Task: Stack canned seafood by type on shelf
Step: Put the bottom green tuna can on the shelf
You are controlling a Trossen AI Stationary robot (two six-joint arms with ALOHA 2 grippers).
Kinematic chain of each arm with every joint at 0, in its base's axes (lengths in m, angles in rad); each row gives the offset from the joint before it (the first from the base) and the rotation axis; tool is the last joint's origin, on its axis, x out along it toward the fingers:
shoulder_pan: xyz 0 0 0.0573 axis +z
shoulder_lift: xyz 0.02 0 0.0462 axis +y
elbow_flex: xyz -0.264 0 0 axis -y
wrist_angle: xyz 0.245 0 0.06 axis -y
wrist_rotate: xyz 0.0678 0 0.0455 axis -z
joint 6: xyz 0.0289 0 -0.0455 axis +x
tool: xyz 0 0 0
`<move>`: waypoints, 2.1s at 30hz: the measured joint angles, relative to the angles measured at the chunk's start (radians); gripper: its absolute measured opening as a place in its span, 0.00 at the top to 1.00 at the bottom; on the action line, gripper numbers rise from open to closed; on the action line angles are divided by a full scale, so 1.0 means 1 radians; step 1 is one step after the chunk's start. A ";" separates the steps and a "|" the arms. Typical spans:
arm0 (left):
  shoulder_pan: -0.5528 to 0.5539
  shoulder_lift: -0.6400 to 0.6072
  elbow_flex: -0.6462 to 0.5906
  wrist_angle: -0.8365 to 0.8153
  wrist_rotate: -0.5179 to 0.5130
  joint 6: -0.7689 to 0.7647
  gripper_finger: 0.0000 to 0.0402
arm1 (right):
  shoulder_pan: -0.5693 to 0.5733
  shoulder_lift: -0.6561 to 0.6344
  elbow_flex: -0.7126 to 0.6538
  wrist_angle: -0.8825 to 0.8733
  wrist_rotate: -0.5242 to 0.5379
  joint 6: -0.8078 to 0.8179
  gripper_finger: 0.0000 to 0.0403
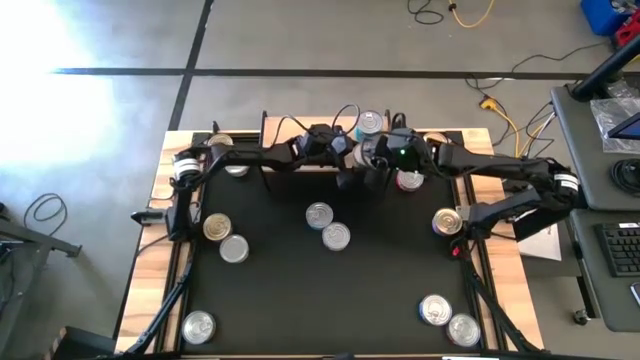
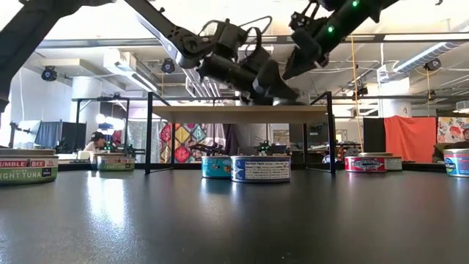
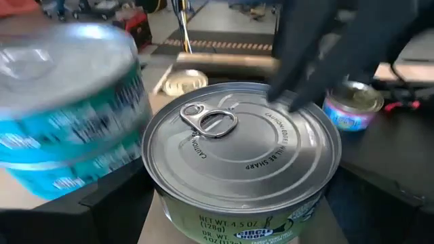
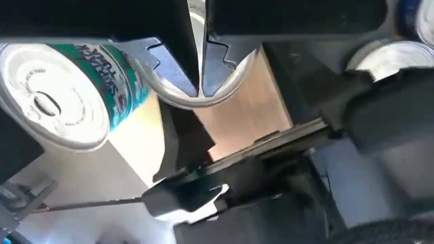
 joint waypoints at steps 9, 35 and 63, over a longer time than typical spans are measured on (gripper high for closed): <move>0.002 0.075 0.063 0.032 -0.023 0.006 0.09 | -0.059 0.004 -0.051 0.003 -0.011 -0.071 0.97; 0.021 0.071 0.077 0.001 -0.044 0.053 0.09 | -0.084 0.004 -0.065 0.023 -0.011 -0.090 0.97; 0.024 0.049 0.076 -0.114 0.003 0.033 0.01 | -0.088 0.066 -0.061 0.010 -0.011 -0.087 0.97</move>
